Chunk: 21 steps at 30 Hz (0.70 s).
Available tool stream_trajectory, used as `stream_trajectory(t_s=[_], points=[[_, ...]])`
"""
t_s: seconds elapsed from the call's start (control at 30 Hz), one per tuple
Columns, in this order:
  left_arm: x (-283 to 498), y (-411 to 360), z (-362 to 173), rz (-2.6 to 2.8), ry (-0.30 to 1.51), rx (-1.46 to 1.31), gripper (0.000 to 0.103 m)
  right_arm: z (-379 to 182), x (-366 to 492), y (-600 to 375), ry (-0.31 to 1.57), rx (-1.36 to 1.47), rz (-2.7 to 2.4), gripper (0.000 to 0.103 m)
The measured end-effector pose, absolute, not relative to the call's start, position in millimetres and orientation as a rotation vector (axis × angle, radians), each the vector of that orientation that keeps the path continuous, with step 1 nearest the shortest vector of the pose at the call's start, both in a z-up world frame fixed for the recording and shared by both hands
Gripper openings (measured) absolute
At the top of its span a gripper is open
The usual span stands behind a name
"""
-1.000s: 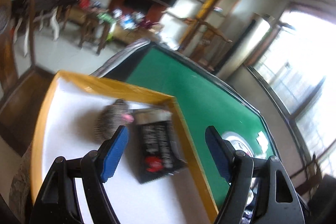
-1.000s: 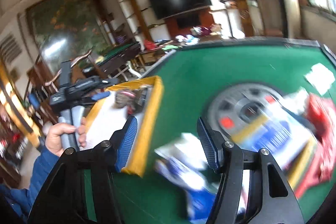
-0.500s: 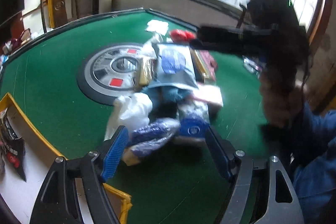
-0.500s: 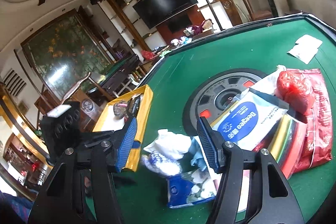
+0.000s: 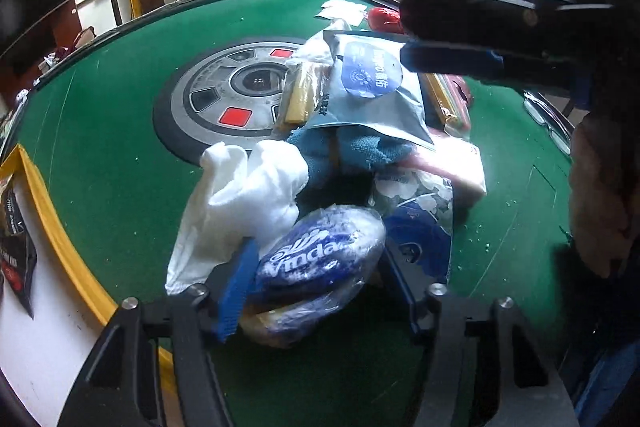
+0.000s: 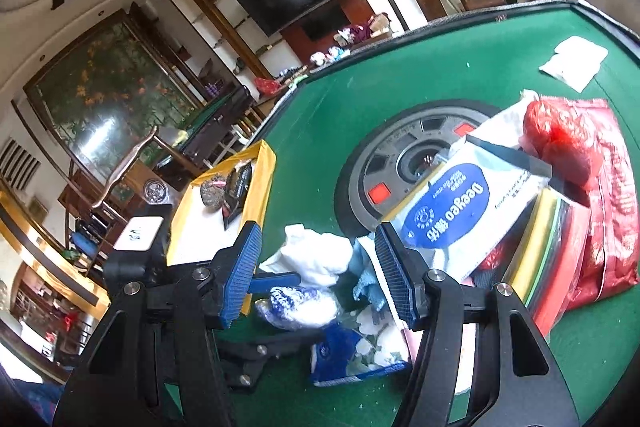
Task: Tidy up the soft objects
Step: 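Grasp blue Vinda tissue bag with left gripper while right grasps blue-white tissue pack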
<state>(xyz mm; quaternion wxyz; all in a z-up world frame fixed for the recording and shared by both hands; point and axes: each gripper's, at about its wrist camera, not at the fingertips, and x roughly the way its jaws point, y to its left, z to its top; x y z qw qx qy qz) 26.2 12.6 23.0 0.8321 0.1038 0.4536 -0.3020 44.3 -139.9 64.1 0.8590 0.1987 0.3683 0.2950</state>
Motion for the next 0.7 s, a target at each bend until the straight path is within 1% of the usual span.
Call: stream_trajectory(t_s=[0.13,0.4,0.6,0.7], points=[[25.2,22.1,28.2,-0.614,0.959,0.204,0.059,60.7,45.5,-136.8,0.822,0.421,0.637,0.060],[48.2,58.4,37.0,-0.622,0.948,-0.002,0.059,29.1,48.6,-119.3,1.009,0.316,0.619,0.060],[47.8,68.7,46.0,-0.616,0.909,-0.060,0.059,19.5,48.8,-109.6,1.067,0.251,0.607,0.060],[48.9,73.1,47.7,-0.611,0.896,-0.075,0.059,19.4,42.4,-99.1,1.152,0.258,0.742,0.060]])
